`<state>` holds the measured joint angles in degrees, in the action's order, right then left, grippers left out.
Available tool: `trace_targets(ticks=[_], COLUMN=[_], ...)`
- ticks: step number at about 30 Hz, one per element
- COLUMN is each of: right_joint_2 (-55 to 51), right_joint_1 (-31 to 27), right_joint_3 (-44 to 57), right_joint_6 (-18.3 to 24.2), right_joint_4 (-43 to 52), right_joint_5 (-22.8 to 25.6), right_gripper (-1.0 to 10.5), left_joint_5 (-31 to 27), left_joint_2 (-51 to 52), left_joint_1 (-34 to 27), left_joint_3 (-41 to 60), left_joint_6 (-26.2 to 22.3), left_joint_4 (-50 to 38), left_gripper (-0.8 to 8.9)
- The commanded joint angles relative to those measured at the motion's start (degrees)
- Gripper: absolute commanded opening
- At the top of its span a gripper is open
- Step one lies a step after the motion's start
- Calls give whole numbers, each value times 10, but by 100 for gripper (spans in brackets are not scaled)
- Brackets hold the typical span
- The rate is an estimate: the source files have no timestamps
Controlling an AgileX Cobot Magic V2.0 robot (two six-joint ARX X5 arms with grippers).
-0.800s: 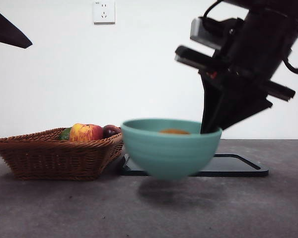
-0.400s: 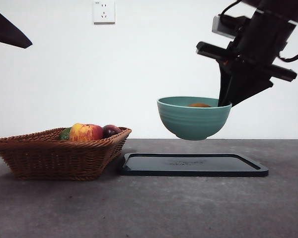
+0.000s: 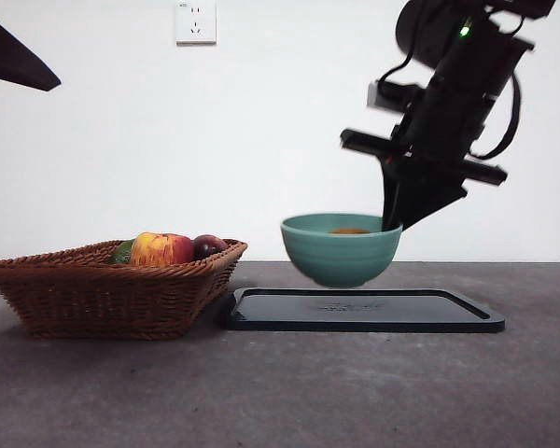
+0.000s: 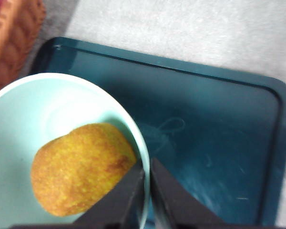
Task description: Pick up the wifruite, put it on the bowl, pick up the plate, put it on desk
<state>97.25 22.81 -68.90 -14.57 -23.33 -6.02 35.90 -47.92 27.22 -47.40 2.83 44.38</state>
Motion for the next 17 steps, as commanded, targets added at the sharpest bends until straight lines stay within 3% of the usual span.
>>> trace_targets(ticks=[1,17], right_joint_2=[28,65], right_joint_1=[2,-5], right_joint_3=[-18,-25], right_joint_6=[8,15], right_joint_4=[15,19], right_joint_5=[-2,-2], right_gripper=[13,17], left_joint_5=[2,2], left_joint_2=[-3,-3], left_joint_1=[2,2], left_joint_3=[-3,-3], left_joint_6=[-7,-7], left_joint_4=[-3,-2], left_gripper=[344,344])
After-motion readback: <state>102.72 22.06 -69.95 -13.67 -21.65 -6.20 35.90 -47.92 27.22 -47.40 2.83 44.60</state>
